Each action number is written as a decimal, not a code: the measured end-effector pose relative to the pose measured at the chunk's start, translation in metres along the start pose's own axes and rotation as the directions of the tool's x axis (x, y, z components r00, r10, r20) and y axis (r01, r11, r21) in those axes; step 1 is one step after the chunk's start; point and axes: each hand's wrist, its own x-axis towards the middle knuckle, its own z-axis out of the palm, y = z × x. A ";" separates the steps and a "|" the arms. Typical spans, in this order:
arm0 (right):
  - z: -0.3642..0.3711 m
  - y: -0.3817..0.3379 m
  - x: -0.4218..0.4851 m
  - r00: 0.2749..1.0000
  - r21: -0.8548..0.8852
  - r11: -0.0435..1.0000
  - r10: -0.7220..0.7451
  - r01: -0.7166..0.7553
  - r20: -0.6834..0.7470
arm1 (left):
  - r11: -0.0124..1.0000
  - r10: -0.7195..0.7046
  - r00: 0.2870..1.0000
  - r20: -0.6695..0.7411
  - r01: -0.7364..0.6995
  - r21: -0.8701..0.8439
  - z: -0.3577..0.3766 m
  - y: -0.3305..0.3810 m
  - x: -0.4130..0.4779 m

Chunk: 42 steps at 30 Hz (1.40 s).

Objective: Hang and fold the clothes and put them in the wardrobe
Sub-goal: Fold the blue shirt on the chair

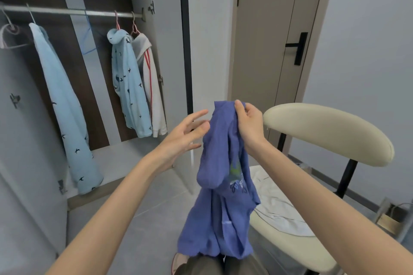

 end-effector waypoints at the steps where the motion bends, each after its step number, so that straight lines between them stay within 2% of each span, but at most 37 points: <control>1: 0.002 -0.002 0.004 1.000 0.018 1.000 0.005 -0.005 -0.007 | 0.999 -0.027 0.999 -0.025 0.028 0.038 0.002 -0.001 -0.002; 5: 0.008 -0.008 0.015 1.000 0.048 0.999 -0.002 0.002 -0.003 | 0.984 -0.145 0.981 -0.127 0.156 0.086 0.011 -0.012 -0.002; 8: 0.007 -0.007 0.022 1.000 0.028 0.999 -0.027 0.027 -0.006 | 0.975 -0.020 0.979 -0.203 0.063 0.211 0.013 -0.020 0.002; 11: 0.002 -0.001 0.030 0.999 0.012 0.999 0.052 -0.052 -0.016 | 0.962 0.143 0.951 -0.274 -0.069 0.265 0.011 -0.018 0.005; 13: -0.001 0.003 0.032 0.985 0.056 0.987 0.146 -0.151 0.095 | 0.977 0.155 0.938 -0.311 -0.100 0.187 0.009 -0.014 0.006; 15: -0.003 0.002 0.025 0.928 0.088 0.959 0.233 -0.269 0.291 | 0.991 0.127 0.923 -0.364 -0.103 0.085 0.007 -0.007 0.012; 17: -0.005 0.005 0.014 0.885 0.019 0.949 0.287 -0.315 0.367 | 0.994 0.108 0.893 -0.436 -0.099 0.045 0.004 -0.002 0.022; 18: -0.006 0.006 0.005 0.893 -0.038 0.959 0.275 -0.280 0.356 | 0.994 0.105 0.880 -0.463 -0.099 0.036 0.002 -0.002 0.027; 20: -0.005 0.007 -0.019 0.941 -0.107 0.986 0.155 -0.128 0.302 | 0.997 0.072 0.871 -0.486 -0.083 -0.002 0.002 -0.005 0.035; 22: -0.003 0.011 -0.047 0.956 -0.072 0.997 0.033 -0.013 0.290 | 0.992 0.004 0.866 -0.500 -0.066 -0.105 0.006 -0.011 0.041; 25: 0.000 0.027 -0.082 0.918 -0.059 0.997 -0.014 0.041 0.397 | 0.953 -0.104 0.851 -0.515 -0.063 -0.296 0.013 -0.016 0.048; 27: 0.002 0.037 -0.092 0.903 -0.124 0.991 0.001 0.058 0.430 | 0.940 -0.118 0.875 -0.470 -0.054 -0.336 0.018 -0.014 0.050; 31: 0.004 0.040 -0.077 0.952 -0.170 0.984 0.005 0.050 0.308 | 0.970 -0.055 0.941 -0.335 -0.030 -0.243 0.022 -0.005 0.048; 36: 0.005 0.028 -0.047 0.981 -0.112 0.994 0.016 0.005 0.192 | 0.934 0.000 0.961 -0.277 -0.098 -0.342 0.010 -0.006 0.042; 40: 0.002 0.011 -0.023 0.998 0.001 0.999 0.041 -0.041 0.048 | 0.995 0.026 0.904 -0.428 -0.066 -0.079 0.020 -0.034 0.024; 42: 0.003 0.004 -0.012 0.999 0.044 0.998 0.046 -0.046 0.011 | 0.995 0.100 0.913 -0.397 -0.084 0.056 0.028 -0.045 0.018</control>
